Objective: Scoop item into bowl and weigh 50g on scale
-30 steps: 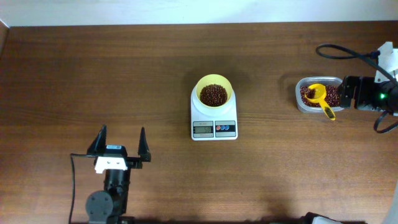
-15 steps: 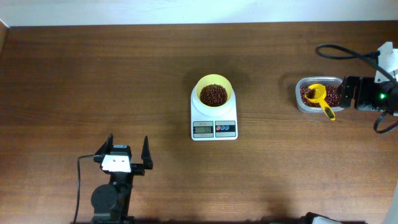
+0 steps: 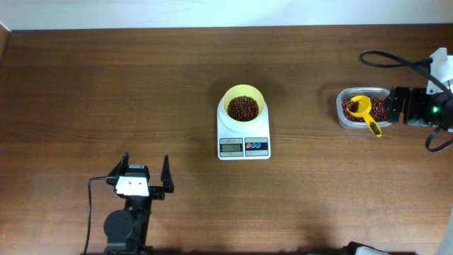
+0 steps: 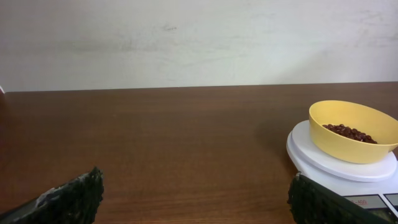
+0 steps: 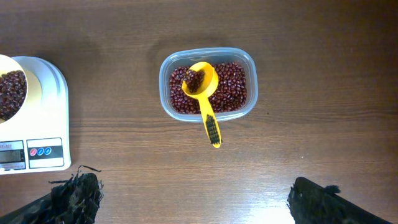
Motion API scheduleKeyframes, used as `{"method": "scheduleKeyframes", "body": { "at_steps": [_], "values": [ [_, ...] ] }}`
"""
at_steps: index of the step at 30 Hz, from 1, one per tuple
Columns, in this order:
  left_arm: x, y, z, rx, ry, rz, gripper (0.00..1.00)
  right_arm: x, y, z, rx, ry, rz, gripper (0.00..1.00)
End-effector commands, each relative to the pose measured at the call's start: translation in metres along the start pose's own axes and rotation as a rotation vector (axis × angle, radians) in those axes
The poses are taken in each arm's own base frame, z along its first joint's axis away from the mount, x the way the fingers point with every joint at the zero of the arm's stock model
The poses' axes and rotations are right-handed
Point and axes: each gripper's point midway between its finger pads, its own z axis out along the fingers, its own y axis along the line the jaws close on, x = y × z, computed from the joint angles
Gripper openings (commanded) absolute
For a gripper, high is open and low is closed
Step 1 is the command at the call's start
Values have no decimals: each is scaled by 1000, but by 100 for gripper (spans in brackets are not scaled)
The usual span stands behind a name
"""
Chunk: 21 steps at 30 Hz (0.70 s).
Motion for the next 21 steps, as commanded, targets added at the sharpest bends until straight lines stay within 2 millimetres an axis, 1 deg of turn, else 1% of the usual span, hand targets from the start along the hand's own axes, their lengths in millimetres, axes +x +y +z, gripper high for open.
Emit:
{"method": "scheduleKeyframes", "body": {
  "at_steps": [1, 18, 21],
  "values": [
    [1, 0, 0, -1, 3, -11, 98, -3, -1, -4, 5, -14, 3, 99],
    [1, 0, 0, -1, 3, -11, 99, -3, -1, -4, 5, -15, 3, 99],
    [1, 0, 0, -1, 3, -11, 99, -2, 1, -10, 7, -29, 0, 99]
  ]
}}
